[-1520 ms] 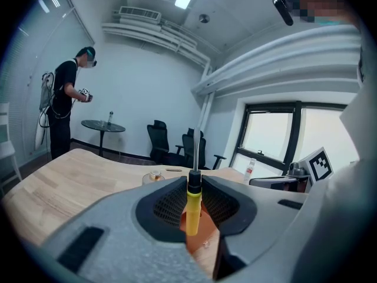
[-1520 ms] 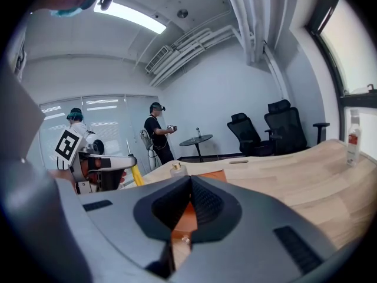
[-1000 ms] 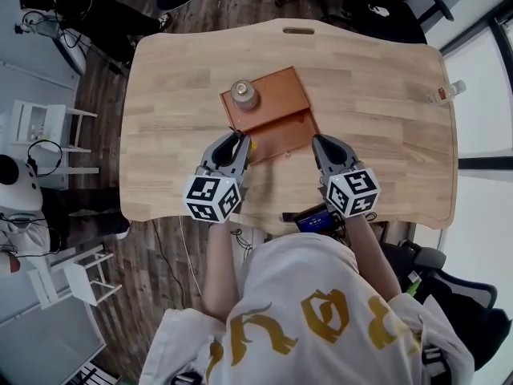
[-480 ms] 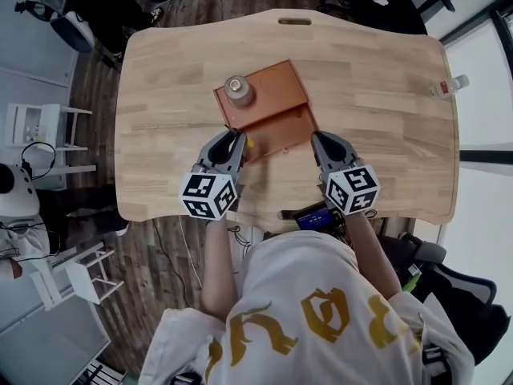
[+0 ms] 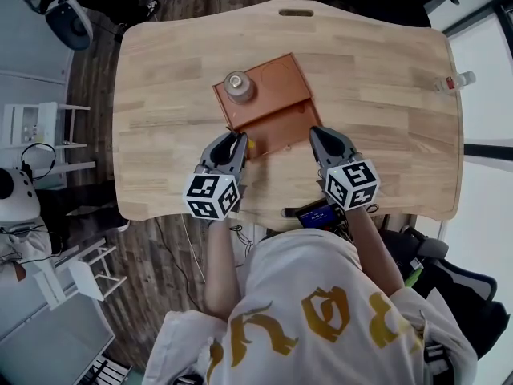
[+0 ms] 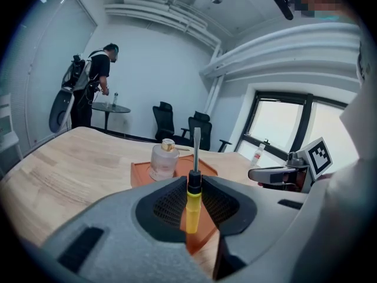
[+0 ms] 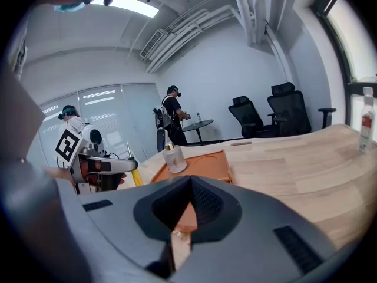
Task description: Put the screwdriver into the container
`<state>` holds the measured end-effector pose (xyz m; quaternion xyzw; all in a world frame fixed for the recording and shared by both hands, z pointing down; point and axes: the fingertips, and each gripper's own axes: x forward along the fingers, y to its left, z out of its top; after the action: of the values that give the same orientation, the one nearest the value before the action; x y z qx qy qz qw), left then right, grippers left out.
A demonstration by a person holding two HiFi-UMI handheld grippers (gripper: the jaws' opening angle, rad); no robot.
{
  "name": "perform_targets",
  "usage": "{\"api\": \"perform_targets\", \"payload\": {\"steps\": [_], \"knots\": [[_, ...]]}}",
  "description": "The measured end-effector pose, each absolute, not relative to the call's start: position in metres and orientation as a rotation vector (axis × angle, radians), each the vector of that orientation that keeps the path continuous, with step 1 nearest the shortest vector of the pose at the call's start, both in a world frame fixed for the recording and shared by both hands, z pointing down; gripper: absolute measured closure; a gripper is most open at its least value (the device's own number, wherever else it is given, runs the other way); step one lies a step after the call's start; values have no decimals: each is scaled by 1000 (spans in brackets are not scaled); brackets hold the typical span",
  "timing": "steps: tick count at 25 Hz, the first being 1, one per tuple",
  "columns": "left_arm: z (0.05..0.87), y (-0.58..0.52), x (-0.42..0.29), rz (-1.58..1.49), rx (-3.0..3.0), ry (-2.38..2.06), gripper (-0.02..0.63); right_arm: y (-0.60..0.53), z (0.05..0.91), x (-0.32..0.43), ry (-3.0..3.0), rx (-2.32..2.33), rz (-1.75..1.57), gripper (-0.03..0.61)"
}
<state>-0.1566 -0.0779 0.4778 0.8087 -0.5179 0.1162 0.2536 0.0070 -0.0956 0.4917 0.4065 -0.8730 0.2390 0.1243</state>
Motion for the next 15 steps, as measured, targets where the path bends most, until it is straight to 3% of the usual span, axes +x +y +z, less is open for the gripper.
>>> {"api": "perform_targets", "payload": {"steps": [15], "knots": [[506, -76, -149, 385, 2200, -1329, 538, -101, 504, 11, -2519, 1200, 765, 569]]}}
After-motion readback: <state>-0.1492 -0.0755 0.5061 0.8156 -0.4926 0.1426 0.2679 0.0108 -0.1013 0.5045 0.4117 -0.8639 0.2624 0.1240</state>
